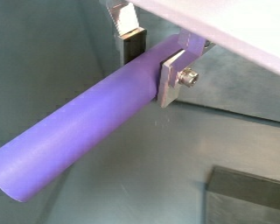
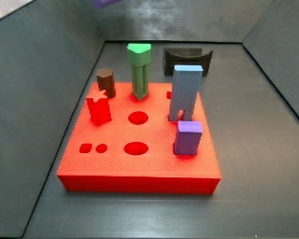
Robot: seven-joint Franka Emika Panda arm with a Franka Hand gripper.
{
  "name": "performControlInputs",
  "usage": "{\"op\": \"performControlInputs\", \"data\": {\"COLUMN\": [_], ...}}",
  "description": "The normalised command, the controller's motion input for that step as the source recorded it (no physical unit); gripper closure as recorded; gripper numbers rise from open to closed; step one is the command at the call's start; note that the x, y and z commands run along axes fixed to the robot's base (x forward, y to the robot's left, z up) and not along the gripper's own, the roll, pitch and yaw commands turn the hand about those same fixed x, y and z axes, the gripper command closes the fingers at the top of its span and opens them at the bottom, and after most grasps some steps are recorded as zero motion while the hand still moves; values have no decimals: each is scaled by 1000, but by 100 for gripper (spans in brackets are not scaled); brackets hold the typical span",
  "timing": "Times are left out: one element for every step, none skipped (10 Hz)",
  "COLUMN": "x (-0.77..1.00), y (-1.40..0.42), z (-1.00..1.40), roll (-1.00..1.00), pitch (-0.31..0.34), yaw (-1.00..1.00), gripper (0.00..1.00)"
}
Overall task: Pick up the round object. Move up. Place the round object on the fixture. Regrasp the round object. Move to above the board. Insert the round object.
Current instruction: Place the round object on the fixture.
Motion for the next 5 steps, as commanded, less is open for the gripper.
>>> {"op": "performControlInputs", "data": {"x": [1000,1000,1000,1000,1000], "y": [-399,-340,-322,-291,-259], "z": [-268,-223,-205,-197,-179], "roll": [189,188,192,210,231], "pitch": [-145,-130,-115,-109,-101], "yaw": [1000,1000,1000,1000,983], "gripper": [100,100,100,100,100]}}
